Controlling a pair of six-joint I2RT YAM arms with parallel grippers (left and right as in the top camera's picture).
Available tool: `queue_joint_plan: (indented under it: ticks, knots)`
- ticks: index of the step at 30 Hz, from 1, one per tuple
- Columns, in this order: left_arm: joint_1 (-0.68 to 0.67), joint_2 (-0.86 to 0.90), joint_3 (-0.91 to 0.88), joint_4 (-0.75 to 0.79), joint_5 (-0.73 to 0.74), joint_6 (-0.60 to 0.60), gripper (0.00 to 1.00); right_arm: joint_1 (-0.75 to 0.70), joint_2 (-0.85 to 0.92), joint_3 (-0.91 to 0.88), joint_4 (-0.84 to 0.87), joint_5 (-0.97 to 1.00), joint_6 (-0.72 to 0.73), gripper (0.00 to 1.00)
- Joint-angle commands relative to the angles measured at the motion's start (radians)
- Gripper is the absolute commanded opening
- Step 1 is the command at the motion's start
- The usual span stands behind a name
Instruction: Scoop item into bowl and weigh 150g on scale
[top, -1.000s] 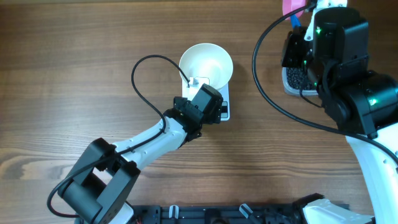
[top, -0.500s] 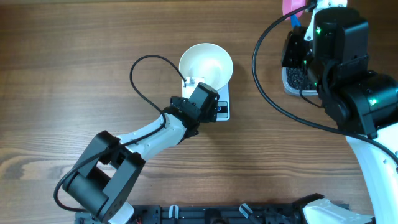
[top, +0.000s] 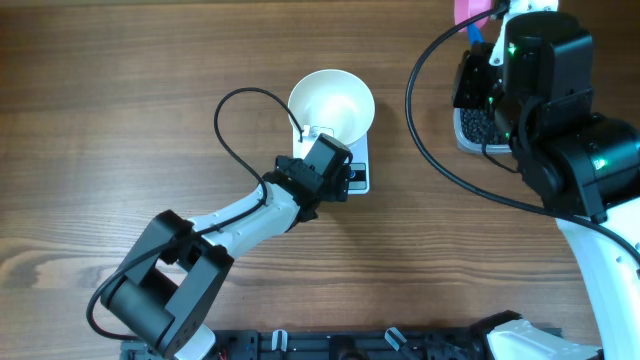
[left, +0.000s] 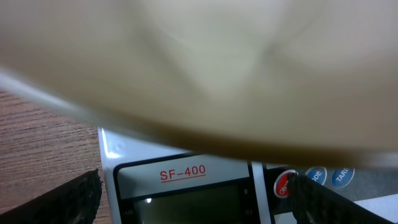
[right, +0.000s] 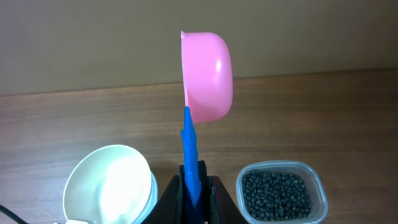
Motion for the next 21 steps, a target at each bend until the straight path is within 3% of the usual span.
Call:
queue_joint_plan:
  ticks: [1,21]
  knots:
    - [0.004,0.009,0.013,0.000,0.008,0.015,1.00,-0.005,0.002,0.000,0.001,-0.005,-0.020,0.04]
    - [0.023,0.009,0.012,-0.001,0.008,0.016,1.00,-0.005,0.002,0.000,0.002,-0.004,-0.019,0.04]
